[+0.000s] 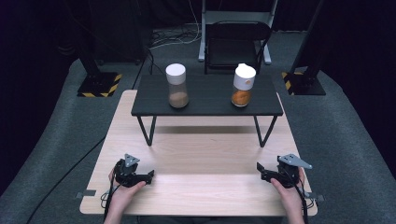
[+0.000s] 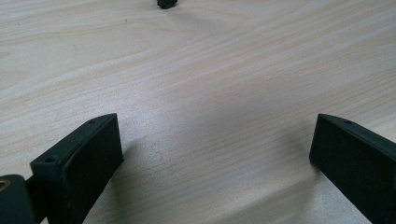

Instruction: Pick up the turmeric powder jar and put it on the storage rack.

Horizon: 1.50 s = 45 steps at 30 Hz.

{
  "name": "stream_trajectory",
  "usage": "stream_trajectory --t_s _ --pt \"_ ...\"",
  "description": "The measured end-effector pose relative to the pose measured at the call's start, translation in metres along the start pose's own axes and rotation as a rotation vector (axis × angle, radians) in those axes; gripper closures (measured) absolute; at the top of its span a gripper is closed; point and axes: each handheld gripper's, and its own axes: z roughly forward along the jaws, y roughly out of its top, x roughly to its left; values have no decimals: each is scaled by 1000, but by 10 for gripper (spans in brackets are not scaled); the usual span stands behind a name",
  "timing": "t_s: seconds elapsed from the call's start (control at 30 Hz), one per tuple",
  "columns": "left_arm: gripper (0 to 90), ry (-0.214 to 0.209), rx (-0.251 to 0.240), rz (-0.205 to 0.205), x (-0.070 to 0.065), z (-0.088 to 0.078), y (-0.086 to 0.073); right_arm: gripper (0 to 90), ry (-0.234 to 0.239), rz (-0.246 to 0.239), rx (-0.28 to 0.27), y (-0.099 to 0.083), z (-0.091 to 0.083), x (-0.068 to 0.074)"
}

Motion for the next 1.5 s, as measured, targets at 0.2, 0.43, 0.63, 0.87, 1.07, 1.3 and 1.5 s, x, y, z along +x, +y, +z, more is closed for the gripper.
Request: stream_trajectory --t_s 0.2,0.43,0.63,0.87,1.07,1.3,1.5 --pt "17 1 2 -1 0 0 1 64 -8 28 65 -5 9 -5" --pt "15 1 2 -1 0 0 1 65 -21 16 129 1 13 -3" --pt "15 0 2 1 0 0 1 70 -52 -15 195 10 18 5" --pt "15 -2 3 4 0 0 0 65 -81 -55 216 12 21 14" --pt "15 -4 2 5 0 0 0 55 -84 -53 218 13 21 14" --pt "14 -5 2 6 0 0 0 30 -81 -55 225 14 22 14" --pt "14 -6 2 5 0 0 0 25 -82 -54 227 14 22 14"
